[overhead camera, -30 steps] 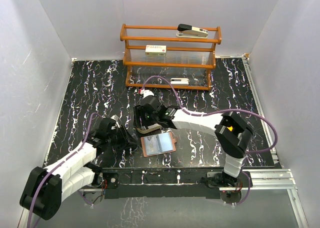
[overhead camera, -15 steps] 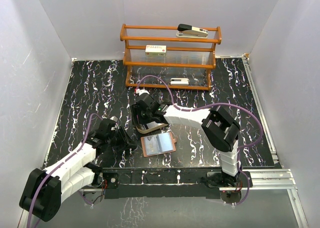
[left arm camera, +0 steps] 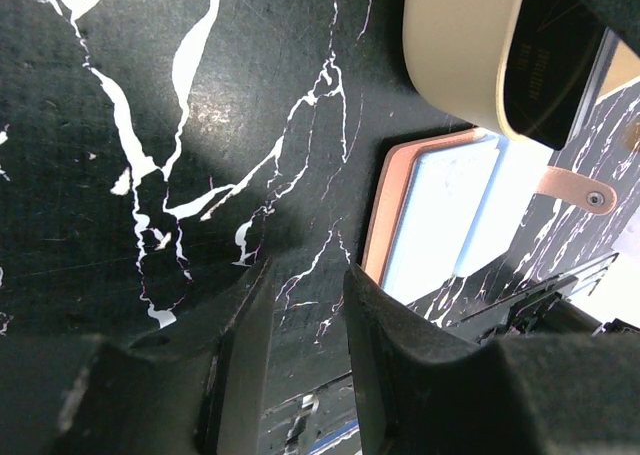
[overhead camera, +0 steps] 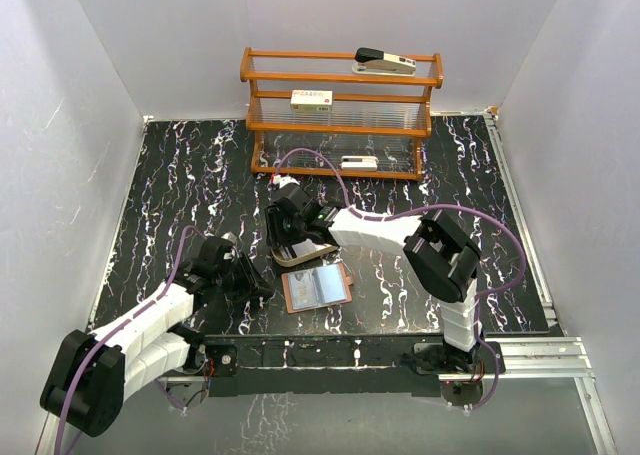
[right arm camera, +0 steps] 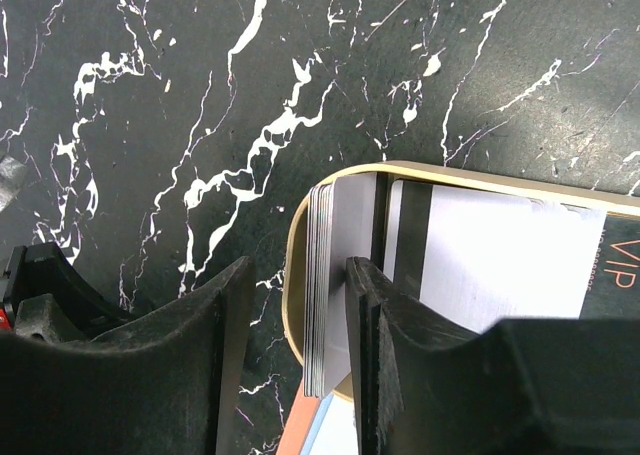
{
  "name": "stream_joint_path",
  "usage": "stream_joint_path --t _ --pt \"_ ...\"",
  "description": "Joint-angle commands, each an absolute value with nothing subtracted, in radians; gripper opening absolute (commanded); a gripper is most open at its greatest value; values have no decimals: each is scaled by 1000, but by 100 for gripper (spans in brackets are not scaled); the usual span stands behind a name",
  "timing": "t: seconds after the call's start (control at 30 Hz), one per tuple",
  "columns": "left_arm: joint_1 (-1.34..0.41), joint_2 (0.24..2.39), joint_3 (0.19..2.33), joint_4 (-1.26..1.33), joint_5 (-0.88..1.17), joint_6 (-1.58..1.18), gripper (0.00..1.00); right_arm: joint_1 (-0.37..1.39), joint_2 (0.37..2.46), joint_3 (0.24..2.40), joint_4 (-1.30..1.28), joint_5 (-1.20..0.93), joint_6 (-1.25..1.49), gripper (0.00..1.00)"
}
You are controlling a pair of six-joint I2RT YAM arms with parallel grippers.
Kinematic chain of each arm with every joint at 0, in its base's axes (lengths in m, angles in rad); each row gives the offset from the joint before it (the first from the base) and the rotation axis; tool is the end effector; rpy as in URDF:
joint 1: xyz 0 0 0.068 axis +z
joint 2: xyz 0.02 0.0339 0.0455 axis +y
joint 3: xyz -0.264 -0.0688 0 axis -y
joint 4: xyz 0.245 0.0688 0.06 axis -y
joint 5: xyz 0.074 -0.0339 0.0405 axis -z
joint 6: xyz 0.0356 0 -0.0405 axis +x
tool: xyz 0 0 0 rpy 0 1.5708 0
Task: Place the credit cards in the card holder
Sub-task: Pick up the credit card from the storage box.
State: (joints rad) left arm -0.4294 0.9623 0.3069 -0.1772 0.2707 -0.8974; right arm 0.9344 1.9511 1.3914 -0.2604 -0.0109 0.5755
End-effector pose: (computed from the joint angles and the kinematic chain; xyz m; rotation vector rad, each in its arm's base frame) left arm 0.1531 -0.0806 0.1483 -0.4656 2.5387 -0.8905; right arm 0.2566 0.3478 0.1993 -0.4543 2.4742 0.6892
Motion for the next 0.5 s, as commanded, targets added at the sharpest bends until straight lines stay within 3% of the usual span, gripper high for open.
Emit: stream_joint_path --t 0.0,0.3,0.47 --pt "-429 956 321 -169 284 -890 33 932 1887 1389 -189 -19 577 38" --pt "-429 985 302 -132 297 -893 33 932 1872 1368 -168 -21 581 29" --pt "-430 976 298 -126 295 -896 33 932 1867 1363 -169 -10 575 18"
